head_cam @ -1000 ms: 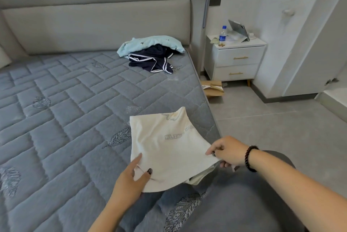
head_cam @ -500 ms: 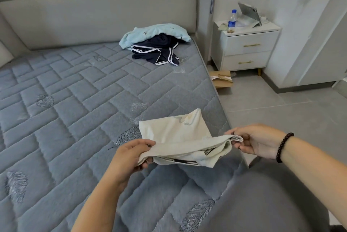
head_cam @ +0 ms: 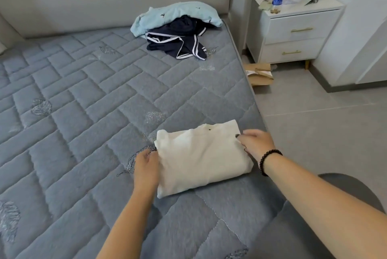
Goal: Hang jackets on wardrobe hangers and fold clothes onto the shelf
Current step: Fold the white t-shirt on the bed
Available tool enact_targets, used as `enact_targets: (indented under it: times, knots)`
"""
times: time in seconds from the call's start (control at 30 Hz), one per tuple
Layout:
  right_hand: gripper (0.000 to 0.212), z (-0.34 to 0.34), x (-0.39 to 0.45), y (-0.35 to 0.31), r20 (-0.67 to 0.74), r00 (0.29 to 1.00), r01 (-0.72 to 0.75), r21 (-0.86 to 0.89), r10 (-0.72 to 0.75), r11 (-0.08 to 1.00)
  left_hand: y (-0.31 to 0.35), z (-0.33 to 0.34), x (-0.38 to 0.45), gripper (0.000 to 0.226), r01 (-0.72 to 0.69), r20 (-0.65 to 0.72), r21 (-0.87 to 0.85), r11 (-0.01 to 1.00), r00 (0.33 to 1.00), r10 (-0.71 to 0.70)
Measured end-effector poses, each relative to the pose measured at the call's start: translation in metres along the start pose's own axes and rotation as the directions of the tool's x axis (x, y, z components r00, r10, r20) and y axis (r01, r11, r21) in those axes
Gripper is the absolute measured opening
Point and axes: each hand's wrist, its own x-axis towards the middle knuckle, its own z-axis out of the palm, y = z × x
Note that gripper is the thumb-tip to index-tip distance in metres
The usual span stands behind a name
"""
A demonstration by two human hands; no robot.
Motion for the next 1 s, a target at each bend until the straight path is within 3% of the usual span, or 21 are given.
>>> enact_targets:
  times: [0.17,0.3,0.4,0.57,0.63,0.73,0.87,1.0]
  knots:
    - [0.018,-0.005,-0.020,0.054,-0.047,0.998,0.038,0.014,-0.037,0.999,-0.052,0.011,-0.043,0.015,-0.004,-0.058,0.156,0.988,0.998,0.014]
    - [0.006,-0.010,-0.021,0.058,0.067,0.986,0.153,-0.031,-0.151,0.988,-0.044,0.006,-0.040,0.017,-0.130,-0.128,0.186,0.974,0.980,0.155]
    - [0.014,-0.010,-0.018,0.061,0.168,0.958,0.257,-0.145,-0.233,0.955,-0.036,0.009,-0.034,0.023,-0.181,-0.169,0.219,0.959,0.961,0.220]
    - [0.017,-0.006,-0.017,0.061,-0.007,0.914,0.405,-0.067,-0.406,0.912,-0.048,0.005,-0.031,0.028,-0.090,-0.301,0.284,0.954,0.937,0.178]
    - [0.016,-0.007,-0.016,0.065,-0.040,0.923,0.379,-0.071,-0.382,0.923,-0.056,0.004,-0.031,0.025,-0.012,-0.334,0.300,0.954,0.935,0.117]
    - [0.019,-0.009,-0.012,0.070,-0.001,0.970,0.242,-0.093,-0.243,0.966,-0.056,0.004,-0.028,0.022,0.040,-0.275,0.358,0.933,0.959,0.064]
    - [0.023,-0.017,-0.012,0.068,-0.004,0.982,0.186,-0.205,-0.191,0.961,-0.037,-0.001,-0.013,0.028,-0.042,-0.204,0.406,0.913,0.970,0.135]
    - [0.011,-0.017,-0.018,0.071,0.062,0.977,0.213,-0.264,-0.203,0.941,-0.019,0.009,-0.004,0.037,-0.154,-0.156,0.424,0.892,0.958,0.240]
